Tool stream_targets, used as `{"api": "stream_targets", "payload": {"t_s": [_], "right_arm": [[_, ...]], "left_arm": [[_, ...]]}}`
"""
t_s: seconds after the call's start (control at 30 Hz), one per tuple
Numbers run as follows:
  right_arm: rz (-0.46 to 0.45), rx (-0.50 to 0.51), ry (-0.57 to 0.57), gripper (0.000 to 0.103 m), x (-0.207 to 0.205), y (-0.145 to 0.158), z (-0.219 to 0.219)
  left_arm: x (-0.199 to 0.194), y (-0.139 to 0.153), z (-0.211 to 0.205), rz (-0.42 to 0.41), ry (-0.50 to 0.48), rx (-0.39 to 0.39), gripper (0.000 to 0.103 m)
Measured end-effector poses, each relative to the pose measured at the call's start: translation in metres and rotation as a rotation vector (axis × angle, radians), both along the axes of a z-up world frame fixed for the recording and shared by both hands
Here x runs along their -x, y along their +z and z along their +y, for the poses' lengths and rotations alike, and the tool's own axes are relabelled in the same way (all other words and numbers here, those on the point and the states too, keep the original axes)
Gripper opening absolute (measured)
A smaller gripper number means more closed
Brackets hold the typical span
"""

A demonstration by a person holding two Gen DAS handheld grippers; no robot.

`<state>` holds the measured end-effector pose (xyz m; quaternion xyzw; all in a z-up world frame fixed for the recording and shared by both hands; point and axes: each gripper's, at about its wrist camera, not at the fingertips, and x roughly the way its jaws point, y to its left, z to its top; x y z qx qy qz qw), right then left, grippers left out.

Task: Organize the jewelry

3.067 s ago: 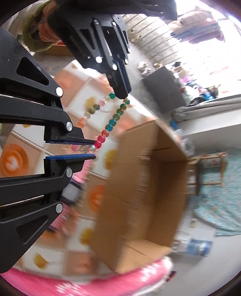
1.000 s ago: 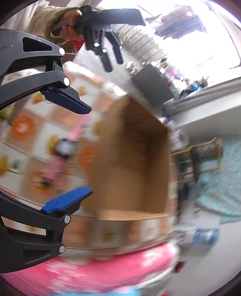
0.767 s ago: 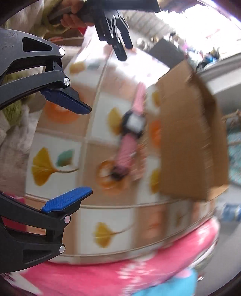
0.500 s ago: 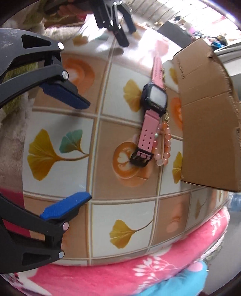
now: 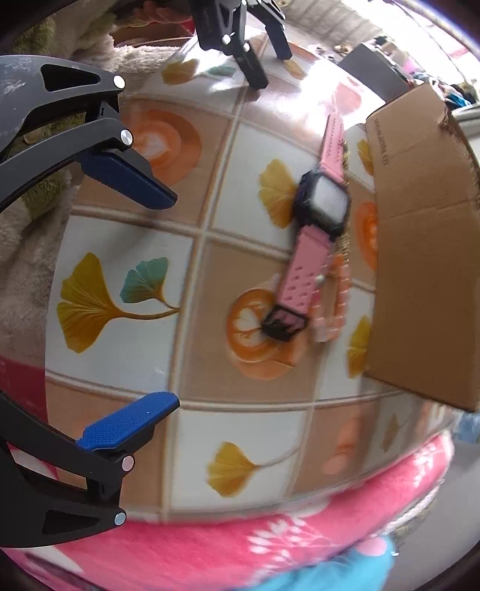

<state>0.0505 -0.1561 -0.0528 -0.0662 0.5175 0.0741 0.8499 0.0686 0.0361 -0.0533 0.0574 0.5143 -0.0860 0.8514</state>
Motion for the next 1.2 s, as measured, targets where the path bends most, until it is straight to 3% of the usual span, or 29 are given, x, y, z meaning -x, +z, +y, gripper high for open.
{"api": "stream_targets", "payload": {"t_s": [0.1, 0.2, 0.37, 0.57, 0.73, 1.2], "right_arm": [[-0.111, -0.039, 0.108, 0.095, -0.004, 0.027, 0.019], [-0.137, -0.038, 0.202, 0.093, -0.017, 0.032, 0.036], [-0.094, 0.025, 0.349, 0.063, -0.046, 0.017, 0.064], [-0.032, 0.077, 0.44, 0.051, -0.061, 0.002, 0.078], [0.0, 0.137, 0.501, 0.046, -0.067, -0.007, 0.088], [0.013, 0.166, 0.575, 0.043, -0.05, -0.011, 0.096]], "left_arm": [[0.0, 0.0, 0.001, -0.007, -0.009, 0.0, 0.098], [0.0, 0.0, 0.001, -0.01, -0.015, 0.002, 0.098], [0.001, -0.001, 0.001, -0.024, -0.019, 0.006, 0.098], [0.002, -0.001, 0.002, -0.031, -0.026, 0.008, 0.098], [0.002, -0.001, 0.002, -0.039, -0.031, 0.01, 0.098], [0.007, -0.001, 0.002, -0.062, -0.032, 0.016, 0.098]]}}
